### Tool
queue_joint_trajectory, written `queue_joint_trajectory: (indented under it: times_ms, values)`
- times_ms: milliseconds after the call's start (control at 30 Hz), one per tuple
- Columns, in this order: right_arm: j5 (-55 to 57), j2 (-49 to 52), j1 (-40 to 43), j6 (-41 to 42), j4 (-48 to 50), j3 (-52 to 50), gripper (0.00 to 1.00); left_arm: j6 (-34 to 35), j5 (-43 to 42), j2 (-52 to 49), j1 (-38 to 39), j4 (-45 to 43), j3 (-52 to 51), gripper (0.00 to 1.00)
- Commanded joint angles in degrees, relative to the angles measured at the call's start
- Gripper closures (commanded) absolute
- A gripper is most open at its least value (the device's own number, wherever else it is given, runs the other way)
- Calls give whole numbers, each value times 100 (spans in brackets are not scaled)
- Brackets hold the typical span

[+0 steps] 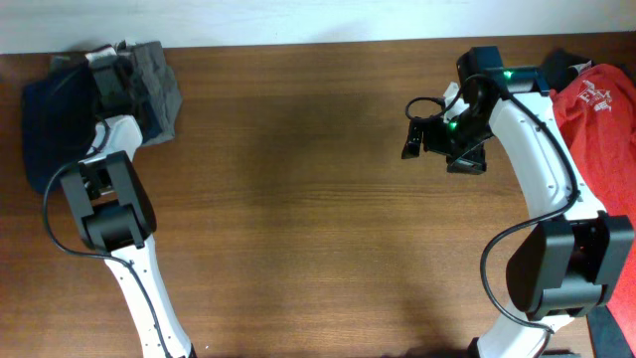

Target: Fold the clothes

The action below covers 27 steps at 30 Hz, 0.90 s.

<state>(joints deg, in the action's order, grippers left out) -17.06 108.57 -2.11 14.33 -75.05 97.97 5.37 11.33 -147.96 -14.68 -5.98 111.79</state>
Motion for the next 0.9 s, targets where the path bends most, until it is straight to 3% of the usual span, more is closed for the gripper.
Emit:
queue_joint_trajectory:
  times_ms: [0,100,233,300,367,400,567,700,867]
  values:
    - [-31,-203,26,-66,-22,-26,1,-94,127,46,-42,-271,-13,92]
    - [-31,-203,24,-66,-20,-26,1,-94,-216,527,39,-321,-9,92]
    - [-31,-203,26,-68,-20,-26,1,-92,-1534,1550,195,125,-9,91]
    - [-33,-203,26,-107,-31,-26,1,-92,-2221,2159,234,876,-9,82]
    - [-33,-203,26,-107,-35,-26,1,-94,-2133,2638,214,1893,-9,82]
    - [-33,-203,24,-107,-35,-26,1,-94,-1910,2841,179,2487,-9,100]
    - [-35,-203,24,-195,-22,-26,1,-116,-1620,2942,26,4236,-105,100]
    - [-35,-203,24,-195,-22,-26,1,-116,-1593,2811,15,4179,-800,100]
    - [-33,-203,26,-195,-20,-26,1,-114,-1552,2538,15,3088,-1899,99]
